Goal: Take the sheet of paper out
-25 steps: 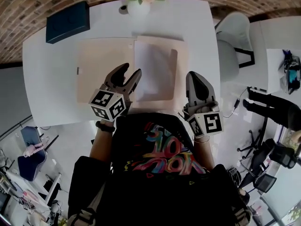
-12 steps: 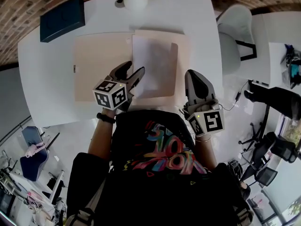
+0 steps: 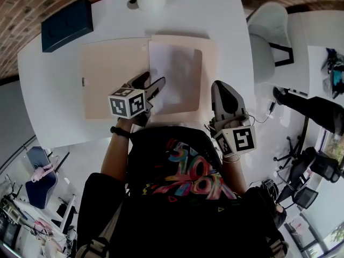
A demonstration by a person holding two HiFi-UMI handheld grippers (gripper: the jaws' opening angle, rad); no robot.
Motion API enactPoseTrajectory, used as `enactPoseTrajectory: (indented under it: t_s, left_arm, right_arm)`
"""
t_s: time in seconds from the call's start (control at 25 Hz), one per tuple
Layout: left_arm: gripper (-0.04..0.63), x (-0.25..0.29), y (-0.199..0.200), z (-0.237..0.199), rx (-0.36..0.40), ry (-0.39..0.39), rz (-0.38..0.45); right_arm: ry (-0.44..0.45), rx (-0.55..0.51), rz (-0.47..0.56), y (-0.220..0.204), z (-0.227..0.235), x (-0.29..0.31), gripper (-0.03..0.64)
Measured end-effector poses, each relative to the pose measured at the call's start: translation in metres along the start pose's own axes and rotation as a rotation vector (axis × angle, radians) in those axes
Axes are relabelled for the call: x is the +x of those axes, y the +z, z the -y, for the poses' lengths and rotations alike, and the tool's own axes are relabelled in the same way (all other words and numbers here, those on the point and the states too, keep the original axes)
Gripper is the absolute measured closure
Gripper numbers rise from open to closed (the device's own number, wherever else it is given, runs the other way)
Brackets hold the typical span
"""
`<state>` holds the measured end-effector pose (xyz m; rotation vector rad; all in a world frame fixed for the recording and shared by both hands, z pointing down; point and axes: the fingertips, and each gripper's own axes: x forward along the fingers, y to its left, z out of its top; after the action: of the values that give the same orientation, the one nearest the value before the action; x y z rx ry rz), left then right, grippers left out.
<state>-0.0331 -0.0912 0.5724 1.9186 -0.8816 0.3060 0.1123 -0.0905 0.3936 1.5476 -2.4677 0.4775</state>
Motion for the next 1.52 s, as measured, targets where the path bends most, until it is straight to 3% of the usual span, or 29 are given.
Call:
enactPoseTrajectory:
  t_s: [0.52,0.72,0.88,1.08,1.24,1.32,1.52]
  left_arm:
    - [0.299,0.008,0.002,-0.009,-0.168,-0.005,-0.045]
    - [0.299,0.009,-0.001,0.004,-0.2,-0.148,-0.075]
    - [0.299,0.005,0.0,0.015,-0.195,-0.246,-0.036]
    - [0.299,0.001,0.011,0.028,-0.283,-0.396,0.068]
    - [0.299,0.003,0.009,0.037,-0.339,-0.485,0.052]
    - [0.299,0.004,0.003,0.042,-0.339,-0.504,0.022]
    - [0.299,0.011,-0.003,0.041,-0.308,-0.469,0.004]
  right_arm:
    - [0.007,0.007,-0.045,-0.015,0.005,-0.002,0.596]
    - [0.014,0.009,-0.055,-0.017,0.003,0.003,0.597]
    - [0.012,0.021,-0.06,-0.018,0.005,0.004,0.597]
    - [0.016,0.059,-0.047,-0.017,0.006,0.004,0.597]
    - [0.027,0.112,-0.033,-0.016,0.005,0.006,0.597]
    - [0.026,0.12,-0.047,-0.019,0.007,0.005,0.597]
    - [0.024,0.124,-0.049,-0.019,0.009,0.003,0.597]
